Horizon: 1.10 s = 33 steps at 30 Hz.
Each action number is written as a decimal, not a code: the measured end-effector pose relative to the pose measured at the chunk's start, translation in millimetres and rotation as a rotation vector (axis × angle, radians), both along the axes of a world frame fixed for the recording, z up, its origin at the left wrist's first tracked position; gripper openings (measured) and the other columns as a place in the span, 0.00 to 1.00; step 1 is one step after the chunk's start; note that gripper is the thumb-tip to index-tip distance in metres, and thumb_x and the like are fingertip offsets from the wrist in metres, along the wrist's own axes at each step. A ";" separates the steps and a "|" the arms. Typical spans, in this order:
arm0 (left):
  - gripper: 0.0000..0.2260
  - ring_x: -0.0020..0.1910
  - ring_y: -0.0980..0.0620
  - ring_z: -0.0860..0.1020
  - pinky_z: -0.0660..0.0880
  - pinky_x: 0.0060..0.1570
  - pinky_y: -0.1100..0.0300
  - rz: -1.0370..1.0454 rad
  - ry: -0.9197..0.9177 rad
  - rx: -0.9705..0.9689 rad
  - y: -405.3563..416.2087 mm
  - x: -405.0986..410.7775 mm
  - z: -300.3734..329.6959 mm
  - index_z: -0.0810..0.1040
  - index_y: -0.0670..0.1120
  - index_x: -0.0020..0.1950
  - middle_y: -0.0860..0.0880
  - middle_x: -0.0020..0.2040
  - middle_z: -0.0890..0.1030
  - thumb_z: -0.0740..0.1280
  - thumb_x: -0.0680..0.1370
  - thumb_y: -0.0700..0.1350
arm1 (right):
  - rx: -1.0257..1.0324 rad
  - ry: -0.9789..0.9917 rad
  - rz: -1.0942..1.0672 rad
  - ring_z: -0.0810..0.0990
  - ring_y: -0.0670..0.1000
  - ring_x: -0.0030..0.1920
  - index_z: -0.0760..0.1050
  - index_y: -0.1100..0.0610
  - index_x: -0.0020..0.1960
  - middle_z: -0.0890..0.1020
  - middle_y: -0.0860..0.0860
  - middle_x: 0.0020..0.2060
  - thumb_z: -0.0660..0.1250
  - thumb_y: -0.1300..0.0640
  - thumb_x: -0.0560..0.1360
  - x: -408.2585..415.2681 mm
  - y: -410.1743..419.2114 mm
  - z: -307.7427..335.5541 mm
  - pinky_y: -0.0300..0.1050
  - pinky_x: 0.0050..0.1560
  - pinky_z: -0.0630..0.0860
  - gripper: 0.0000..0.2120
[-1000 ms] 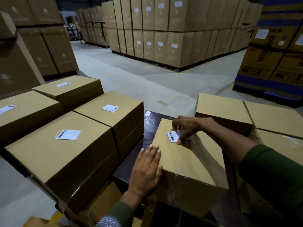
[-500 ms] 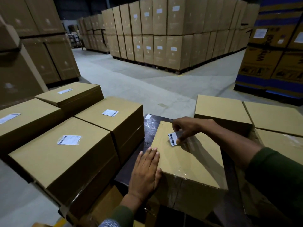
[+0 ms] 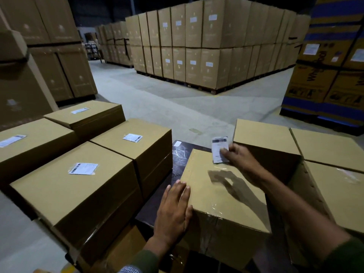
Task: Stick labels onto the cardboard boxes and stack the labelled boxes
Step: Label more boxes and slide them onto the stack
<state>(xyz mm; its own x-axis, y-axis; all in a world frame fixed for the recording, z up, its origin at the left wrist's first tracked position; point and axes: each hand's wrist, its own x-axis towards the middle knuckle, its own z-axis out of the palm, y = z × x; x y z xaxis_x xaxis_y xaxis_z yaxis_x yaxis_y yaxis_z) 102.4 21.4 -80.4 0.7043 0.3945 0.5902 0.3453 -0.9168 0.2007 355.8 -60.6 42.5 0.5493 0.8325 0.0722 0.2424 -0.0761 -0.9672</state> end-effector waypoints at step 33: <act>0.21 0.72 0.44 0.68 0.66 0.70 0.44 0.010 -0.078 0.127 5.9 -3.8 -5.1 0.74 0.42 0.70 0.41 0.68 0.75 0.59 0.81 0.51 | -0.198 -0.299 -0.046 0.80 0.52 0.47 0.72 0.58 0.53 0.82 0.52 0.48 0.60 0.48 0.82 -58.3 23.9 -29.8 0.47 0.45 0.74 0.13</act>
<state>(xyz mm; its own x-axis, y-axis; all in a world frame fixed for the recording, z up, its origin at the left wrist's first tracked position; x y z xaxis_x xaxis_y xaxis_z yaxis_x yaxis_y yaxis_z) 98.5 27.3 -85.5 0.6507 0.3199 0.6887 0.3423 -0.9331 0.1101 297.5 -36.7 12.8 0.5657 0.8212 0.0749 0.5042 -0.2726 -0.8194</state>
